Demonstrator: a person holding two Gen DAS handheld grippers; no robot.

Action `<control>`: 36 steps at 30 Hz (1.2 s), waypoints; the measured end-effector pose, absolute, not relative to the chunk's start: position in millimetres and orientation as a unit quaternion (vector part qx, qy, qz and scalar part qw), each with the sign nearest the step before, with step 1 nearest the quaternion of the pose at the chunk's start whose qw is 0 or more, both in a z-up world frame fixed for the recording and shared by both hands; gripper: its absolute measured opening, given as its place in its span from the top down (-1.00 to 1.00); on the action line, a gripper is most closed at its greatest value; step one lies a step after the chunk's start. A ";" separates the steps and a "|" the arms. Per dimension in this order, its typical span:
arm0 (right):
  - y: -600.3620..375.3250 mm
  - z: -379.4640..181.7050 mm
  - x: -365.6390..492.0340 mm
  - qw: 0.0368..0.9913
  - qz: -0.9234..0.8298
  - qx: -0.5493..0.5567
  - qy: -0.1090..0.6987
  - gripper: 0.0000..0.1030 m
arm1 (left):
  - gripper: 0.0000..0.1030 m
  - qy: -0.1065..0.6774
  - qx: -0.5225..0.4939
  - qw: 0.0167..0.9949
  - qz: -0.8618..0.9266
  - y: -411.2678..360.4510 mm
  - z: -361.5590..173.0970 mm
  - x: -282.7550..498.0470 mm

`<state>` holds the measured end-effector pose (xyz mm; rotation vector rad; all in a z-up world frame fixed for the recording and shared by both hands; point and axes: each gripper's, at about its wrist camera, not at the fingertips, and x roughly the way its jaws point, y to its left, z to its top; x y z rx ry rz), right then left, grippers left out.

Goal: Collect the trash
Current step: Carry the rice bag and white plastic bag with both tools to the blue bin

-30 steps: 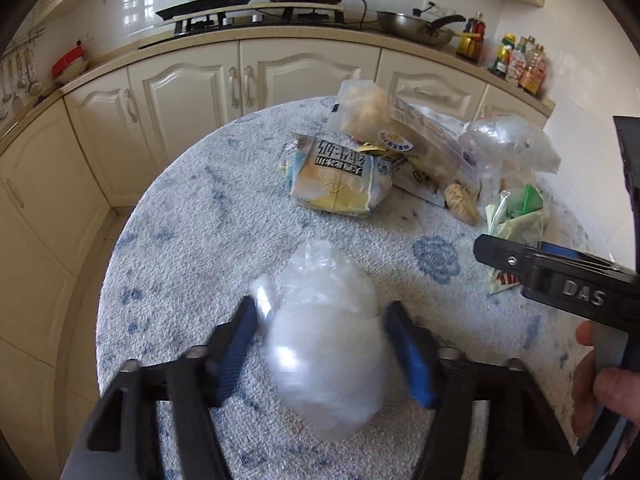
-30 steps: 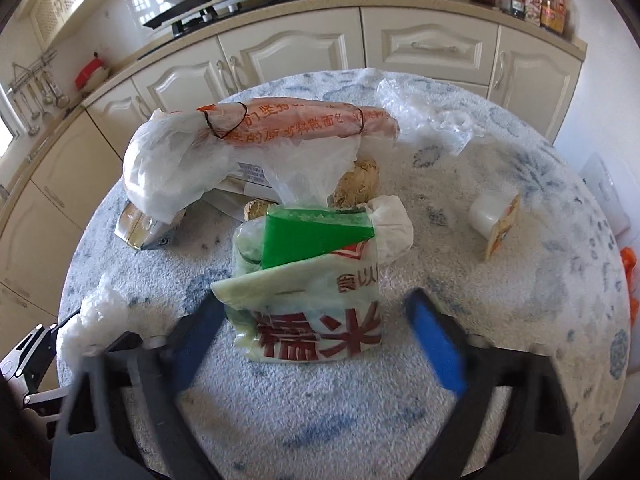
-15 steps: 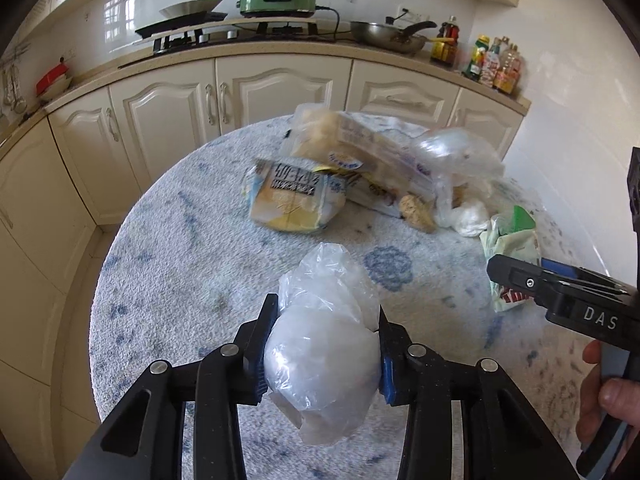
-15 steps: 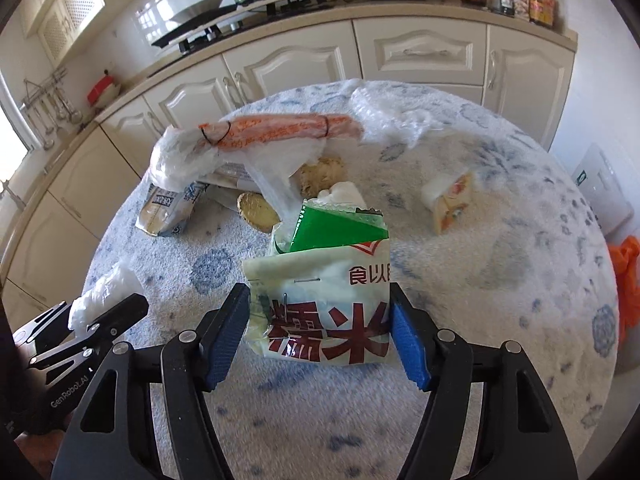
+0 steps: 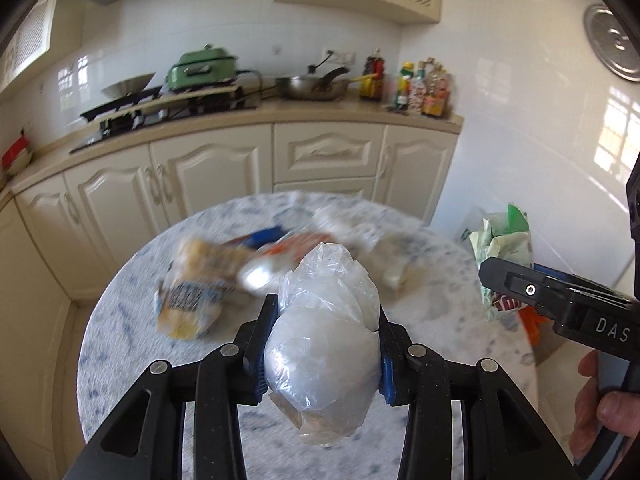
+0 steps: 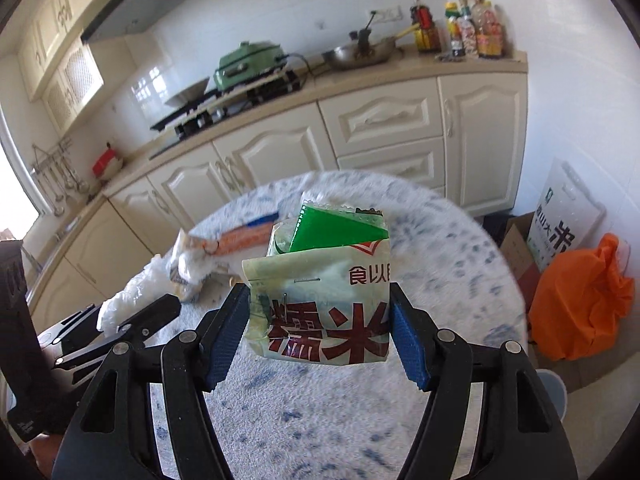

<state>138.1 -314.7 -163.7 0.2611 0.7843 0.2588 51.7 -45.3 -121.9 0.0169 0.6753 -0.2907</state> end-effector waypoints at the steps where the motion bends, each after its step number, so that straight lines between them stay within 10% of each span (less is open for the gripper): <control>1: -322.6 -157.2 134.9 0.911 0.122 0.130 0.372 -0.33 | 0.27 0.323 0.014 0.934 -0.150 -53.9 -116.8 50.3; 17: -486.3 -110.5 74.9 0.938 -0.031 0.175 0.298 -0.33 | 0.27 0.293 0.057 0.900 -0.316 -191.5 -69.2 55.0; 36: -665.8 -255.5 2.6 0.841 -0.220 0.294 0.398 -0.33 | 0.27 0.448 0.147 0.757 -0.452 -416.9 -183.2 75.6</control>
